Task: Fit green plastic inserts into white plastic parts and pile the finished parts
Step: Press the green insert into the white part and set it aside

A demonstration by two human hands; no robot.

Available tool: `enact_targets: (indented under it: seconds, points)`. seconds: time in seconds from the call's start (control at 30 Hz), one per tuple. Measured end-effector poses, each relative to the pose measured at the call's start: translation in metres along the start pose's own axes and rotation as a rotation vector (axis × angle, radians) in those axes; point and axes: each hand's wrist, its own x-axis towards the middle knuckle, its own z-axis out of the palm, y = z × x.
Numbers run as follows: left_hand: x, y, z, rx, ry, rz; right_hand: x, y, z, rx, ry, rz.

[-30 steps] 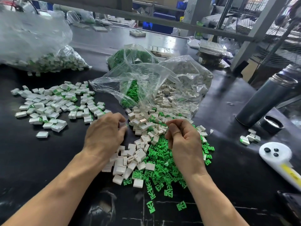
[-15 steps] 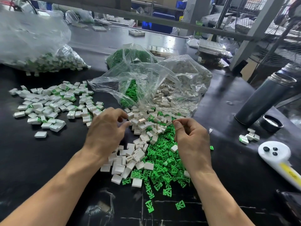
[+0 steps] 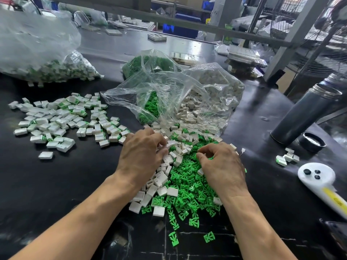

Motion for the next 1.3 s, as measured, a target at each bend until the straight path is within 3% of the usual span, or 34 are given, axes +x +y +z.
enact_targets:
  seconds: [0.27, 0.73, 0.9, 1.07, 1.3]
  points:
    - [-0.003, 0.002, -0.002, -0.044, 0.038, 0.014, -0.001, -0.004, 0.001, -0.014, -0.107, -0.010]
    - [-0.014, 0.013, -0.018, -0.285, 0.058, -0.041, -0.001, -0.004, 0.008, -0.084, -0.068, -0.083]
    - [-0.015, 0.013, -0.017, -0.344, 0.045, -0.078, -0.002, -0.004, 0.008, 0.258, 0.052, -0.154]
    - [-0.016, 0.012, -0.012, -0.522, 0.028, -0.133, -0.005, -0.003, 0.010, 0.732, -0.066, -0.097]
    - [-0.018, 0.013, -0.007, -0.610, -0.015, -0.135, -0.007, -0.006, 0.012, 0.928, -0.165, -0.107]
